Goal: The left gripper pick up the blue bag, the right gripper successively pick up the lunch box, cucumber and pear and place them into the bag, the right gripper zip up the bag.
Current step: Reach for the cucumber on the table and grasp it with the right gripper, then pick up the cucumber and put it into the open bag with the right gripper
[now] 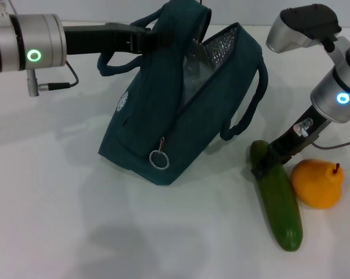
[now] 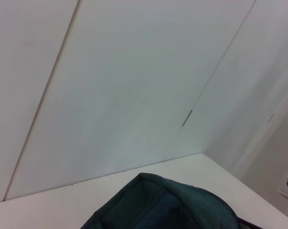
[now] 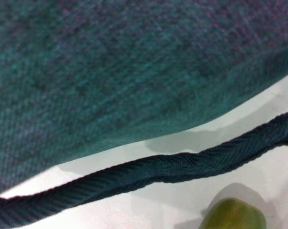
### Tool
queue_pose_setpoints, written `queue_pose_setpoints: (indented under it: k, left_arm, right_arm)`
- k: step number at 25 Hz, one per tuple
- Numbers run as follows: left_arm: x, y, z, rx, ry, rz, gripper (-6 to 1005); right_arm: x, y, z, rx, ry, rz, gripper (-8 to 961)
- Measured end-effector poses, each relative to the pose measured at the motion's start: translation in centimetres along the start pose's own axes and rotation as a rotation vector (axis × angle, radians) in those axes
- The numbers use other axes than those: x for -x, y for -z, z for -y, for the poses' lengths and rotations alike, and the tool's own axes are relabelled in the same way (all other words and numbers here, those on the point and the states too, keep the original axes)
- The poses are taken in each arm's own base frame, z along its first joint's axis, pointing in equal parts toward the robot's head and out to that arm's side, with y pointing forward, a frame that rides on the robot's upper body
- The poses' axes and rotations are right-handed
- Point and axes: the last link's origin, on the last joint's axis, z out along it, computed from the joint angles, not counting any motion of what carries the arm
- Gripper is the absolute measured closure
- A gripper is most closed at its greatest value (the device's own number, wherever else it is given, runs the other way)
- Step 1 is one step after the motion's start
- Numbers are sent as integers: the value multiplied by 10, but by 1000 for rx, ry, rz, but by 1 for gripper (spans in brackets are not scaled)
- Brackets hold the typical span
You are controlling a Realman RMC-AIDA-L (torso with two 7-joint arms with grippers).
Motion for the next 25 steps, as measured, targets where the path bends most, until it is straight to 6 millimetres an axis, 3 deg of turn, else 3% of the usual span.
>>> queue_pose_setpoints:
  k: [17,25]
  left_arm:
    - [0,0,0,0,-3,-1,939]
    - [3,3,1,-5,5,-2,939]
  right_arm:
    - [2,1,3,-52,4,-14,253]
    - [1,2,4,-56,3,-16,364]
